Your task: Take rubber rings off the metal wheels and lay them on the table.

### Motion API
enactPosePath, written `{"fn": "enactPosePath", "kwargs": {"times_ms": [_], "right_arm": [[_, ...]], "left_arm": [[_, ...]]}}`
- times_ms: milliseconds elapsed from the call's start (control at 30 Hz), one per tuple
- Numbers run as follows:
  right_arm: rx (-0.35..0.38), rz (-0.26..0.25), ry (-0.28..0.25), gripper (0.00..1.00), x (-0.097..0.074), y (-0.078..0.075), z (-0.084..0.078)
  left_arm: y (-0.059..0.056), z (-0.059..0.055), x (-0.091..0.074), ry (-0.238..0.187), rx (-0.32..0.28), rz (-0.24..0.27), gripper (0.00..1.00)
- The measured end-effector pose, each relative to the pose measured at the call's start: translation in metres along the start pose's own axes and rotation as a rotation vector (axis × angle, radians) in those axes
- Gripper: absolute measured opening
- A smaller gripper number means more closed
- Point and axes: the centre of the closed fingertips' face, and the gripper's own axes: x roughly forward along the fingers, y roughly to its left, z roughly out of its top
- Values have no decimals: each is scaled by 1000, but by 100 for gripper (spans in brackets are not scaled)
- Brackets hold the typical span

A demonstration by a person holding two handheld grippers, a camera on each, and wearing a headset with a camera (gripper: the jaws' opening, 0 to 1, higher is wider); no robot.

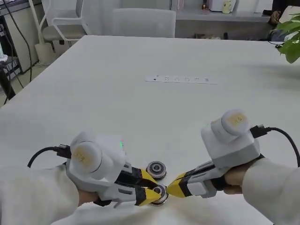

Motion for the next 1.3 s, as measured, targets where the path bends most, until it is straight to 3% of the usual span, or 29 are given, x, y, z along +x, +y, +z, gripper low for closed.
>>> {"fn": "enactPosePath", "kwargs": {"times_ms": [1300], "right_arm": [[12,30,-21,0,1,6,5]], "left_arm": [[0,0,0,-5,-11,0,8]]}}
